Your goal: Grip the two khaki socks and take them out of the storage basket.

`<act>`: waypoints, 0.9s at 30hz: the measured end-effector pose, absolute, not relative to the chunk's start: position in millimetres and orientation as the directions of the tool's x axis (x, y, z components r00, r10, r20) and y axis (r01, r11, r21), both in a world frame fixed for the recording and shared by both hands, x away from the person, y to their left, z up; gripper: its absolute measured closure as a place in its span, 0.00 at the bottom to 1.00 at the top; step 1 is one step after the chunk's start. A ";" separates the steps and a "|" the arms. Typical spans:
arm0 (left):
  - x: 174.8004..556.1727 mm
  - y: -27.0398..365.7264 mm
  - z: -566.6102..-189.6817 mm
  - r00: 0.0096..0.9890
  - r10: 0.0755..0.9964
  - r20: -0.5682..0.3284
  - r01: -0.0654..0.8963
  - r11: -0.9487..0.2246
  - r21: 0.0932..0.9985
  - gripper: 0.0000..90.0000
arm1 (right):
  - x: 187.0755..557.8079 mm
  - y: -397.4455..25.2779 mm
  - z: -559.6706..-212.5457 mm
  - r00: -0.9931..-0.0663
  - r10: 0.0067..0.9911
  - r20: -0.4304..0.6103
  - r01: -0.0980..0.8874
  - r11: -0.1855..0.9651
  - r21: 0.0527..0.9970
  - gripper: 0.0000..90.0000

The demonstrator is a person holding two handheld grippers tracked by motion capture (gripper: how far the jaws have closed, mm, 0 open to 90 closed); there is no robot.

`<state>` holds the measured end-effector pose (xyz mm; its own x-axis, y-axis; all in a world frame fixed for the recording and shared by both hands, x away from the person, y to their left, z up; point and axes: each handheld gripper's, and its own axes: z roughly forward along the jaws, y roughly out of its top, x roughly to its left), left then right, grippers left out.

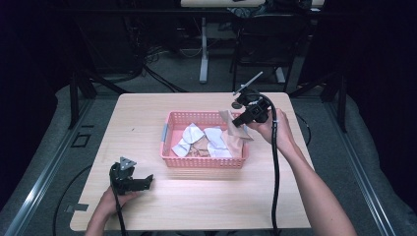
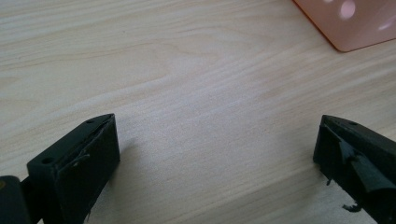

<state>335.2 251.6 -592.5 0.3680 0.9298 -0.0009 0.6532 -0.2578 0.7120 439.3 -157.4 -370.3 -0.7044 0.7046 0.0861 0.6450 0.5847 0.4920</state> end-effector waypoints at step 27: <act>335.2 251.6 -592.5 0.369 0.930 0.000 0.653 -0.259 0.712 0.00 | 425.7 -217.8 -362.6 -0.630 0.767 0.118 0.695 0.490 0.526 0.95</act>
